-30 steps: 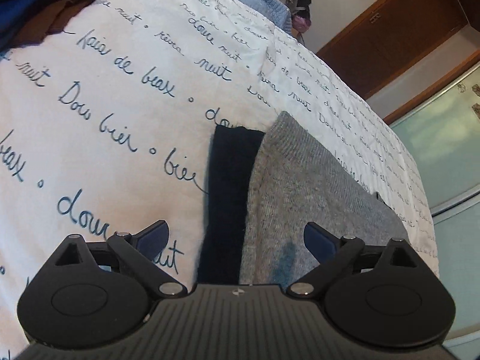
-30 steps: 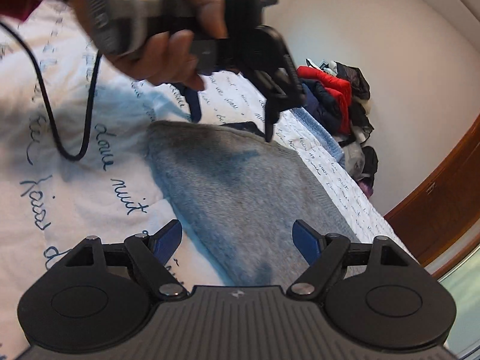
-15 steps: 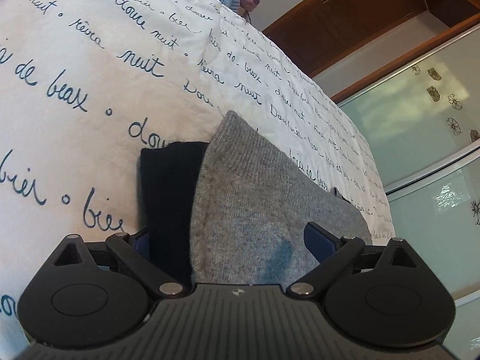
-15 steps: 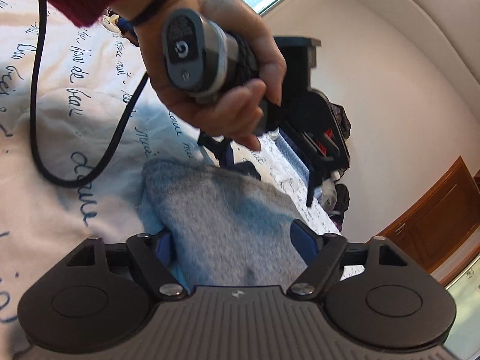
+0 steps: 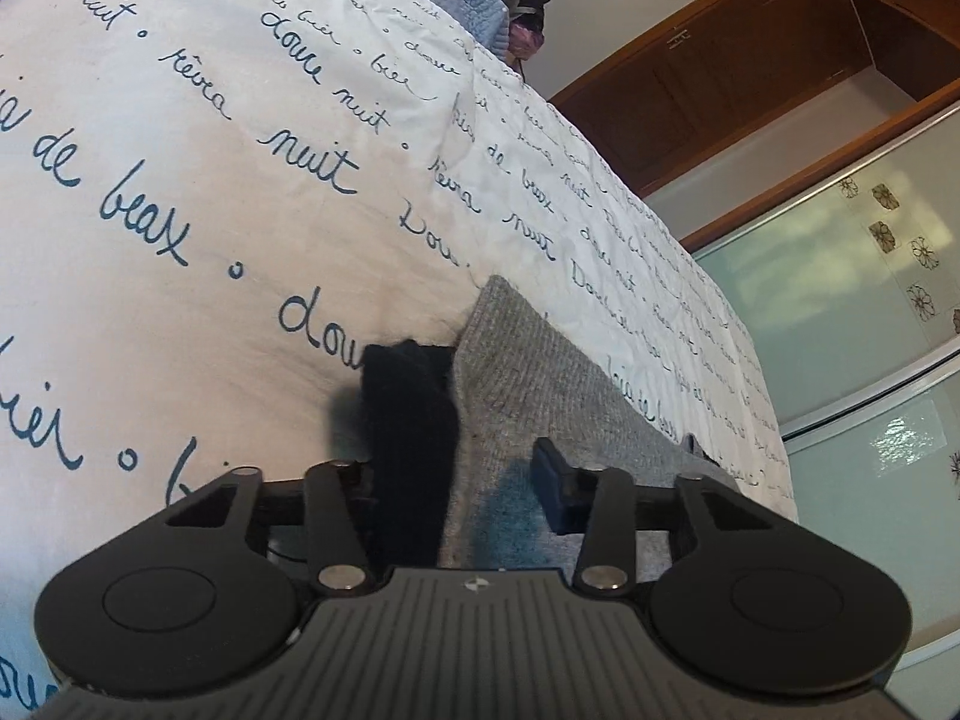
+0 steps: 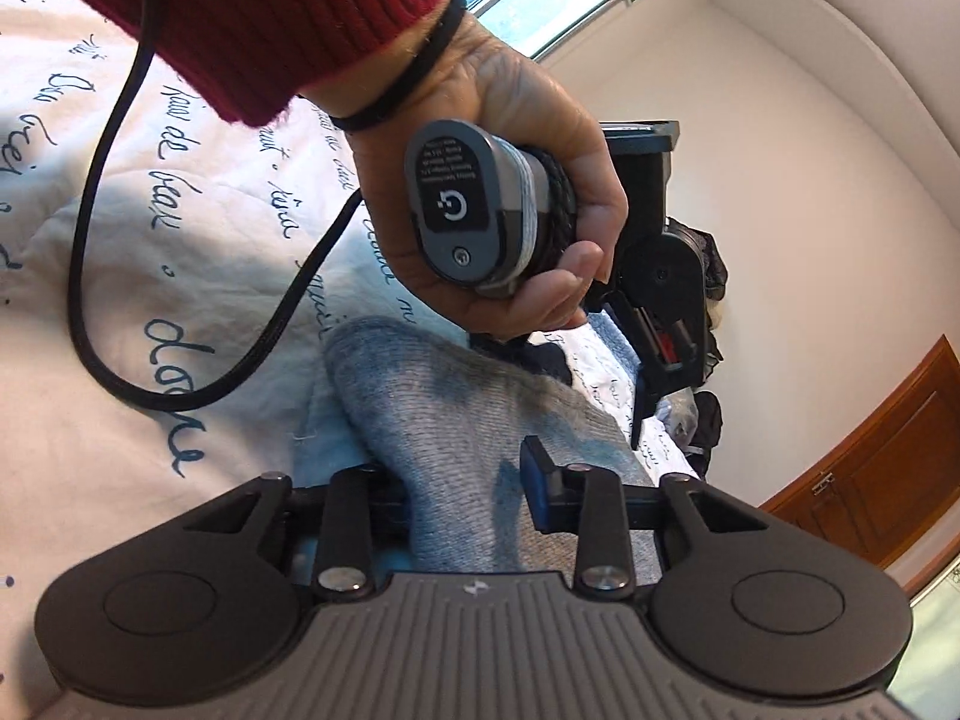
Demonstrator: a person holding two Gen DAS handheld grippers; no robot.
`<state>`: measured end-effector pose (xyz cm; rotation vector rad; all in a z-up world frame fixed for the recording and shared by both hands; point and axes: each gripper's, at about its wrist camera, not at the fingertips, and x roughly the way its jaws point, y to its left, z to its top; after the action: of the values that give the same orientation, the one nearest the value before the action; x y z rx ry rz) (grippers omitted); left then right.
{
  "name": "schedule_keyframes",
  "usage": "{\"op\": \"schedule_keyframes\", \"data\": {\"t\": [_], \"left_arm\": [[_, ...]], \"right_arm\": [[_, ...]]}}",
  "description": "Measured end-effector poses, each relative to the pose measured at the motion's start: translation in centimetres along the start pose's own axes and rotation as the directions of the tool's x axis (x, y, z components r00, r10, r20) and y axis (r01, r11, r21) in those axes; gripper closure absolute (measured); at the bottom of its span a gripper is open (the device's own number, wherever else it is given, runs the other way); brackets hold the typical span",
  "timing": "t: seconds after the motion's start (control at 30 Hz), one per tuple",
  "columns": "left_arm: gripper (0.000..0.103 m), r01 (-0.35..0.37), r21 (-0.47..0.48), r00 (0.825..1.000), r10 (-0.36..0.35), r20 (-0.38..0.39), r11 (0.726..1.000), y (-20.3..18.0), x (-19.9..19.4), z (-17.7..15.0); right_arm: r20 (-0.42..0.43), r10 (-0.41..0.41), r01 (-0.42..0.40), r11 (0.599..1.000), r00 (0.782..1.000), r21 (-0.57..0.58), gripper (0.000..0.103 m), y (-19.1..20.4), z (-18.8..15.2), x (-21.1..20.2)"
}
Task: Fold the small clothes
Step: 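Close both grippers on the folded sweater's side edge, then lift the gripped sweater edge with both grippers and fold it over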
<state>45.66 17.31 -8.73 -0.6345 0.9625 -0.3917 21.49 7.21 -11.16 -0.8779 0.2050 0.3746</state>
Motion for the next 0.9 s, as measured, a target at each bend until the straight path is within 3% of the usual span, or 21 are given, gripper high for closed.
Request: {"op": "schedule_keyframes", "data": {"t": [0.07, 0.27, 0.6, 0.9], "left_arm": [[0.089, -0.025, -0.012, 1.0, 0.025, 0.008, 1.0, 0.5, -0.2, -0.1], [0.091, -0.084, 0.061, 0.995, 0.08, 0.066, 0.995, -1.2, -1.2, -1.1], [0.091, -0.116, 0.08, 0.988, 0.107, 0.108, 0.99, -4.0, -3.0, -1.6], [0.091, -0.111, 0.088, 0.982, 0.095, 0.166, 0.99, -8.0, -5.0, -2.0]], "right_arm": [[-0.002, 0.016, -0.016, 1.0, 1.0, -0.004, 0.081, 0.2, 0.2, 0.2], [0.009, 0.056, -0.056, 0.998, 0.998, 0.005, 0.094, 0.1, -0.2, 0.0], [0.067, 0.047, -0.054, 0.994, 0.997, 0.095, 0.096, -2.1, -0.5, -1.1], [0.108, 0.064, -0.093, 0.953, 0.992, 0.288, 0.096, -6.7, -2.2, -3.5]]}}
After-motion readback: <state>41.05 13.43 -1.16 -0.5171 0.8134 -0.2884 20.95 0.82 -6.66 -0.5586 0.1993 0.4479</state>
